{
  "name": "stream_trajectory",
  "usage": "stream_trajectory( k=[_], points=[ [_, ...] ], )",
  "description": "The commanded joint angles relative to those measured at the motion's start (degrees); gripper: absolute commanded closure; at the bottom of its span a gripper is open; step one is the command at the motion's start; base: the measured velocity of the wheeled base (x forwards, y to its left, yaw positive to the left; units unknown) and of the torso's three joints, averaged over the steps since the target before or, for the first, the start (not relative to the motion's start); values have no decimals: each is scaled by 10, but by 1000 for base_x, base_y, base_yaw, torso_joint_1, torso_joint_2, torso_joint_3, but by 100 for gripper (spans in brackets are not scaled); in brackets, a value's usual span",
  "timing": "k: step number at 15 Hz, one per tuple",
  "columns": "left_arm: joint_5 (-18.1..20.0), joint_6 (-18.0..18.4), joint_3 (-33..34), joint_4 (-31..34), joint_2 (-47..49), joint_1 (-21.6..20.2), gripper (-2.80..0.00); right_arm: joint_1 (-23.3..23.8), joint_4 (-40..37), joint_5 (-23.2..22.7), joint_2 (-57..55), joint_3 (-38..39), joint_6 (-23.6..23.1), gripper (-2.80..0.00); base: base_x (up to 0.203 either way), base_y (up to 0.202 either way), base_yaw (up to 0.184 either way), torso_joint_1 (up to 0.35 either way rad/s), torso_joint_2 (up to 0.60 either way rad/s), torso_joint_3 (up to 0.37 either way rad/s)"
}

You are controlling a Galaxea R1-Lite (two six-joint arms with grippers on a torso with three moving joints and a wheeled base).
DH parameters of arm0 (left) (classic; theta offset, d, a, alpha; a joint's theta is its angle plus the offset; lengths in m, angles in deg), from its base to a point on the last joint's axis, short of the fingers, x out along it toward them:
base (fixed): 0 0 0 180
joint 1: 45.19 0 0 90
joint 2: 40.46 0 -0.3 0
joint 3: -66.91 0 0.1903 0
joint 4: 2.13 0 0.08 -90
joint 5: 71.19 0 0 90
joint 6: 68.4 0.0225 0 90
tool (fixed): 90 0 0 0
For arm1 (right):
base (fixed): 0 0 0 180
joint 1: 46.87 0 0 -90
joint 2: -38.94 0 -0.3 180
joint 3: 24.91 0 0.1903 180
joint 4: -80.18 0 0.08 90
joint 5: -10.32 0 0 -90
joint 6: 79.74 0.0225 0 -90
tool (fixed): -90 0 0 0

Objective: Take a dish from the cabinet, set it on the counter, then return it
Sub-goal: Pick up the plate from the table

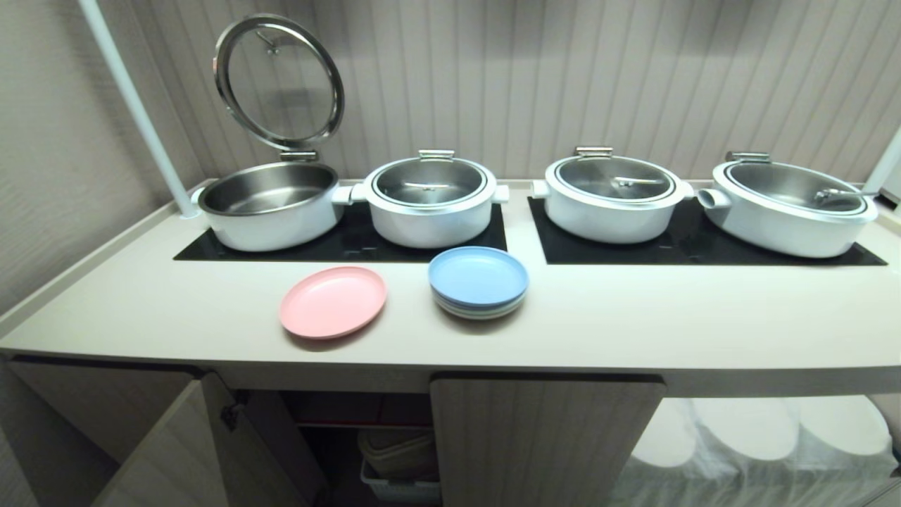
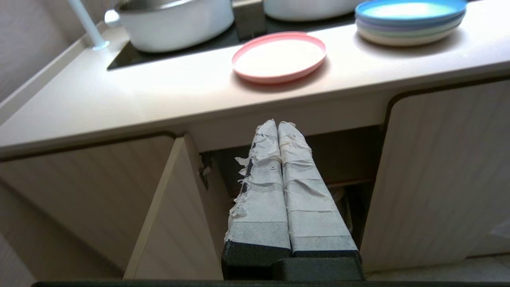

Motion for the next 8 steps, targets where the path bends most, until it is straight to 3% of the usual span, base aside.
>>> stream_trajectory(
  k=[1, 3, 8],
  points=[
    [19, -1, -23, 3, 0, 0, 0, 0, 0, 0, 0, 0, 0, 0, 0, 0, 0, 0, 0, 0],
    [39, -1, -46, 8, 0, 0, 0, 0, 0, 0, 0, 0, 0, 0, 0, 0, 0, 0, 0, 0],
    [47, -5, -113, 117, 26, 0, 0, 0, 0, 0, 0, 0, 0, 0, 0, 0, 0, 0, 0, 0]
  ],
)
